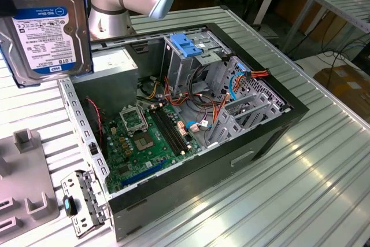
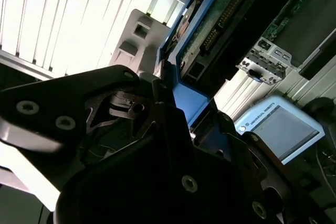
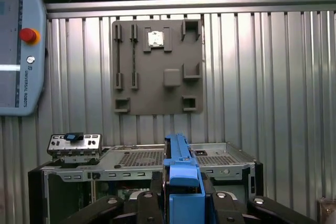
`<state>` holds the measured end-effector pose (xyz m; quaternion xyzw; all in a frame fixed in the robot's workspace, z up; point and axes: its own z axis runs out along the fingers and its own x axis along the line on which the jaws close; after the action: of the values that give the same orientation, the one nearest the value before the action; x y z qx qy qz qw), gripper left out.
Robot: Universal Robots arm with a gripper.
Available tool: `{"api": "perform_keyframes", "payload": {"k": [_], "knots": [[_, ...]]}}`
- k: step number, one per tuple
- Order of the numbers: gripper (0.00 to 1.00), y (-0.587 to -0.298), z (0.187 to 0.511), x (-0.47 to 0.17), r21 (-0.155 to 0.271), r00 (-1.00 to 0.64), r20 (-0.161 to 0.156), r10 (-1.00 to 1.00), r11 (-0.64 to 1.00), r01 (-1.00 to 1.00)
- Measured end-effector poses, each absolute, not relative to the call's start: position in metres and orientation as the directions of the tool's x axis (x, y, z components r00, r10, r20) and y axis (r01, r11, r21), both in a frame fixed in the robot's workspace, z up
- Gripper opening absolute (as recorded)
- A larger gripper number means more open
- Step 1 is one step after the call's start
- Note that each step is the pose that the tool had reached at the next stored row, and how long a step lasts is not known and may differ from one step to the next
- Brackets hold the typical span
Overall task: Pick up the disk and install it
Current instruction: 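Pick up the disk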
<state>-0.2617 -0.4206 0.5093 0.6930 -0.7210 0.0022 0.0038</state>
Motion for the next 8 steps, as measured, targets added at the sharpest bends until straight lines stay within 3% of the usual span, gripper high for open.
{"api": "perform_keyframes", "payload": {"k": [8], "knots": [[0.37,-0.425,0.509,-0.246,0.003,-0.042,0.009,-0.999,0.042,-0.999]]}}
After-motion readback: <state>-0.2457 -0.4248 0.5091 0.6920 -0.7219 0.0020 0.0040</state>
